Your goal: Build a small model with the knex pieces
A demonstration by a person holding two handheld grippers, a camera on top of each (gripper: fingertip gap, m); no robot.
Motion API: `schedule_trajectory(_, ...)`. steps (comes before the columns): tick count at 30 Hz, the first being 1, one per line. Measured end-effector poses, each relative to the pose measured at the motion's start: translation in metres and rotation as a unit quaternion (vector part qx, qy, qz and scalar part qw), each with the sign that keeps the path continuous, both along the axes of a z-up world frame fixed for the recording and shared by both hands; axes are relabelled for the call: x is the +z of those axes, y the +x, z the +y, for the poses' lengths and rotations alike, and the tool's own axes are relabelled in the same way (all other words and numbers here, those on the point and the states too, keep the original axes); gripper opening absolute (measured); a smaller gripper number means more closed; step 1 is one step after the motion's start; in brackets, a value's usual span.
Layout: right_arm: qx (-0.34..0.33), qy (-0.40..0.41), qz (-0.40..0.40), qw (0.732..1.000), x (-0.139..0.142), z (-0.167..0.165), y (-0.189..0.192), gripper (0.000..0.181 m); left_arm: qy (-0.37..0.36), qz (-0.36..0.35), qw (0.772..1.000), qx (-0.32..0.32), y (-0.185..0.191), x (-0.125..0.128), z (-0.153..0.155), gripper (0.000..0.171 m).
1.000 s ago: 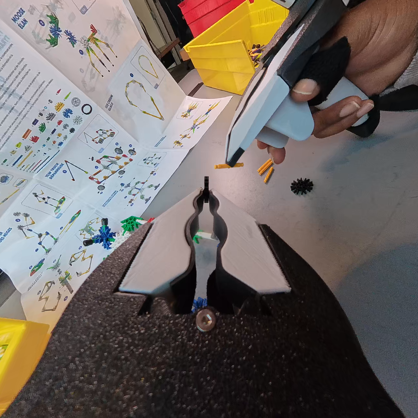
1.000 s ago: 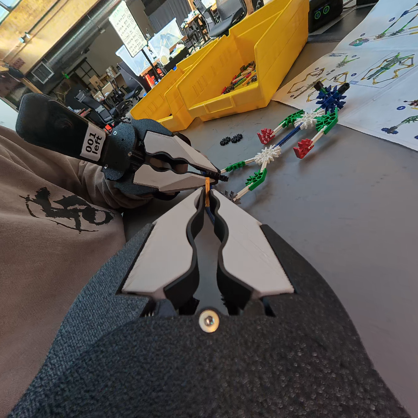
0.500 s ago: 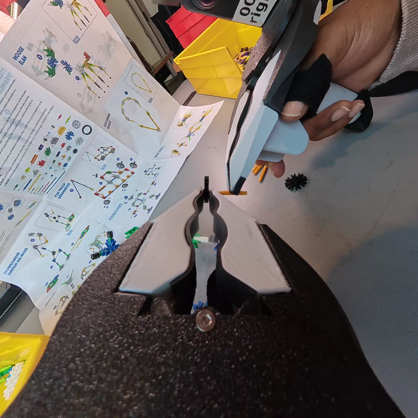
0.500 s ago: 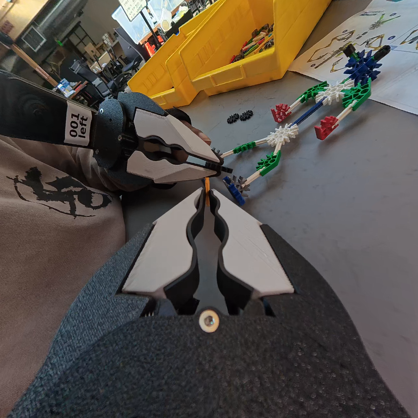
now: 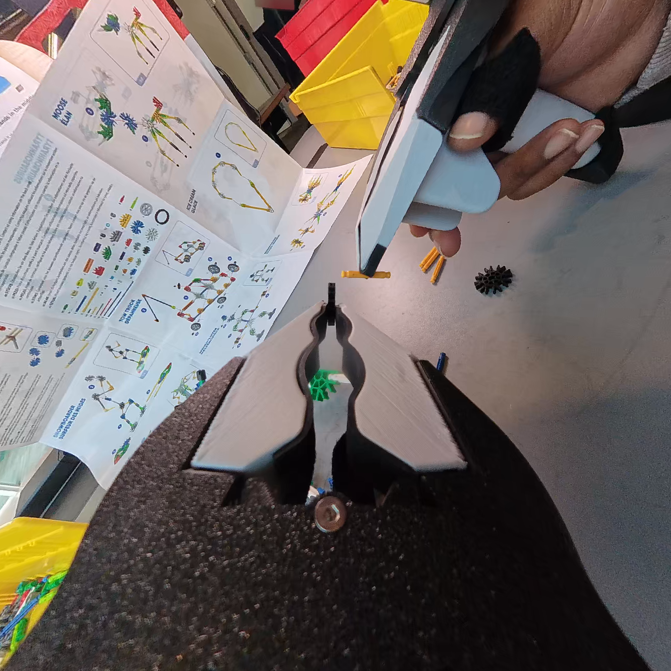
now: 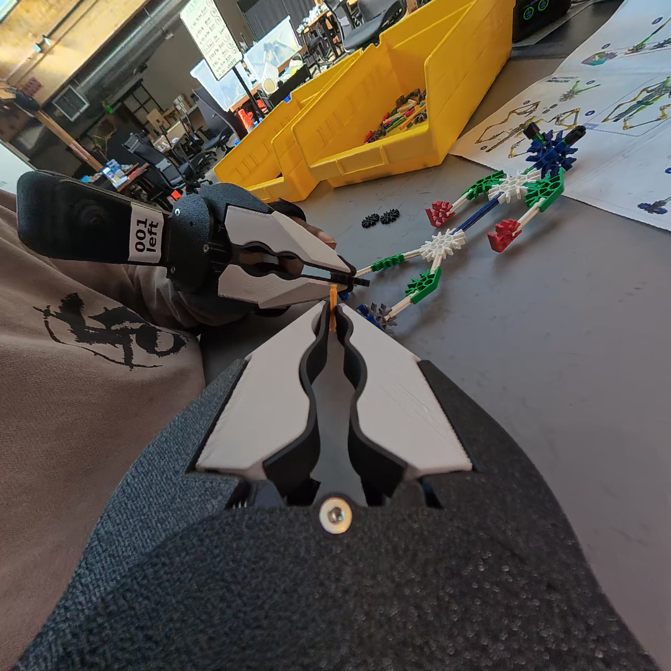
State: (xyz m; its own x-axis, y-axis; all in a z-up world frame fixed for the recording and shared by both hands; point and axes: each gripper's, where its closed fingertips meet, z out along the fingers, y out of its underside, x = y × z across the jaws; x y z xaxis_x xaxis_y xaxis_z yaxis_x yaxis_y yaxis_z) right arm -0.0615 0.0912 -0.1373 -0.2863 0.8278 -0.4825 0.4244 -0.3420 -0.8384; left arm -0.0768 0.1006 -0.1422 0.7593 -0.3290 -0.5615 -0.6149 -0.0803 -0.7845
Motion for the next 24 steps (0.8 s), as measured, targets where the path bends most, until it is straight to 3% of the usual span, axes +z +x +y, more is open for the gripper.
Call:
schedule_trajectory(13,0.011,-0.012,-0.002,1.0,0.0,-0.005,0.001,0.001,0.045,0.103,0.994,-0.001,0.009,0.003,-0.006,0.002)
schedule_trajectory(24,0.048,0.026,0.012,0.998,0.001,-0.016,0.005,0.0,0.109,0.236,0.965,-0.036,0.015,0.01,-0.016,0.003)
